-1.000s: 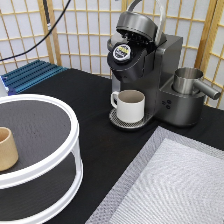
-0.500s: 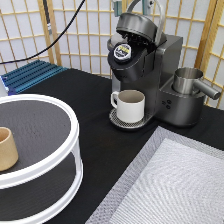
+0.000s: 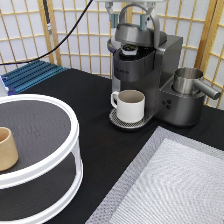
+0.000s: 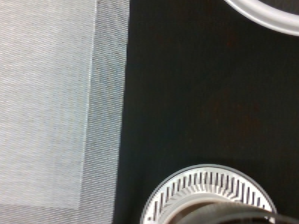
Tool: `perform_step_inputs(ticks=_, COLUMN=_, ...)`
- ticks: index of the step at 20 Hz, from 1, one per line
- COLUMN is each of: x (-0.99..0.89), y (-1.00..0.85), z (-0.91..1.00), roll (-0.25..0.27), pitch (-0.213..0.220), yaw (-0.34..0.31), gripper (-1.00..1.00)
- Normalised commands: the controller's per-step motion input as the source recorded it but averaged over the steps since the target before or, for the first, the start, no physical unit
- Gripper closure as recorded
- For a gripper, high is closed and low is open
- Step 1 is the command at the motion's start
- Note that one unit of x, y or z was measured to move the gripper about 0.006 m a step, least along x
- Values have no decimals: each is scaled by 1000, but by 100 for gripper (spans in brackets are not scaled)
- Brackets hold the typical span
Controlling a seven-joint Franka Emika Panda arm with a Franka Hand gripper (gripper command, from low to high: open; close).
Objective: Make coffee
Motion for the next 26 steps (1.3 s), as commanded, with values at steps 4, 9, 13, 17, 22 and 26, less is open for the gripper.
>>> perform_step_inputs(ticks=4, x=-49, y=-559, z=26, roll=127, pitch=168, yaw=27, gripper=-100)
perform_step_inputs(ticks=9, x=-269, y=-471, z=555, roll=151, pitch=118, yaw=-23, gripper=-100)
perform_step_inputs(ticks=13, x=-549, y=101, z=1000, roll=105, pitch=-3, yaw=-54, gripper=-100)
perform_step_inputs(ticks=17, x=-42, y=664, z=1000, roll=47, pitch=-33, yaw=-40, gripper=-100)
perform_step_inputs(ticks=22, x=255, y=788, z=948, roll=5, pitch=-19, yaw=-70, gripper=-100)
perform_step_inputs(ticks=26, x=442, y=549, z=194, roll=-29, pitch=0, yaw=-119, gripper=-100)
